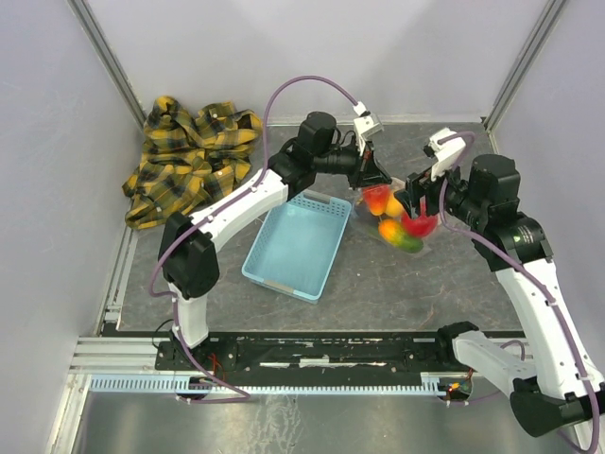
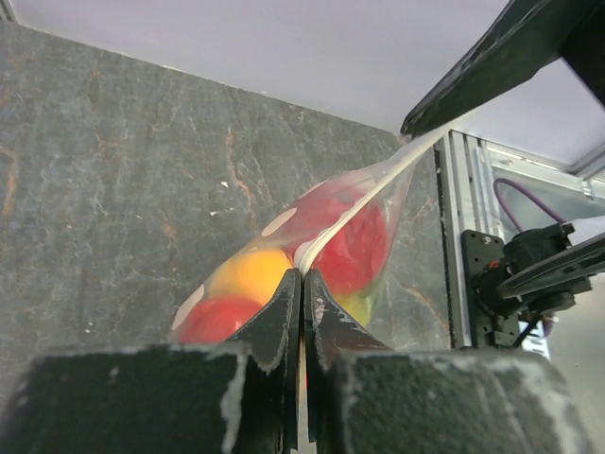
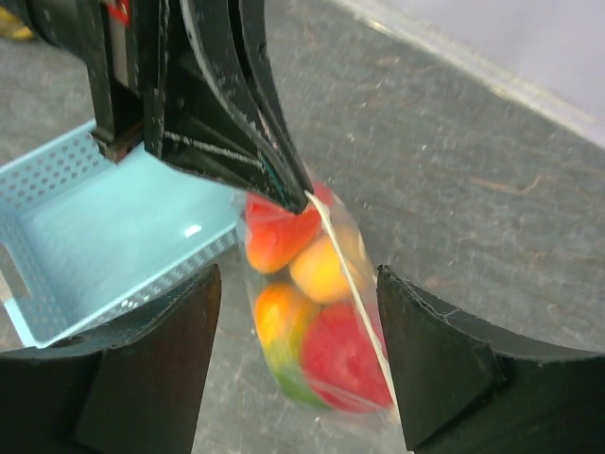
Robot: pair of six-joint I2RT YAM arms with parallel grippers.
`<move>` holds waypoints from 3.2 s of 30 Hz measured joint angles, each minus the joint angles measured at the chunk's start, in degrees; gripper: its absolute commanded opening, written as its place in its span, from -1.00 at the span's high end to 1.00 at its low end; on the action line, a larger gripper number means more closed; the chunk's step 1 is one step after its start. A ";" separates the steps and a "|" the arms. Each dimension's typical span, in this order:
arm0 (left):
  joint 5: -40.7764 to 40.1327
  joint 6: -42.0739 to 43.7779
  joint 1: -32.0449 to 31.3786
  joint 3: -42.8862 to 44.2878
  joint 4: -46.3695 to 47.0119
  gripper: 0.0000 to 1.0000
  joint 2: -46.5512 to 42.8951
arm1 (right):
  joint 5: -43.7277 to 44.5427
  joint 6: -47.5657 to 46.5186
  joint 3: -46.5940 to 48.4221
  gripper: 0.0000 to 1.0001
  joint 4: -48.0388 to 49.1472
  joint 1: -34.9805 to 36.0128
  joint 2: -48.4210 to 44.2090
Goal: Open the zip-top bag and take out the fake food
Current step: Pick up the zipper food storage bag at the center of the board, then unzip the zipper food storage bag at the center of the board.
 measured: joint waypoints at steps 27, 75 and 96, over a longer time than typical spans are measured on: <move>5.95 -1.84 0.00 -5.01 -7.67 0.94 -1.73 | -1.62 -5.22 -0.22 0.02 -9.66 0.13 9.05; 0.96 6.45 8.63 -58.45 46.27 -0.54 -32.68 | -10.40 -15.65 -7.54 0.88 -7.04 0.31 2.45; 5.86 -11.47 7.58 -56.24 76.22 0.37 -10.99 | -16.35 -21.55 -7.56 0.90 -6.12 0.39 2.12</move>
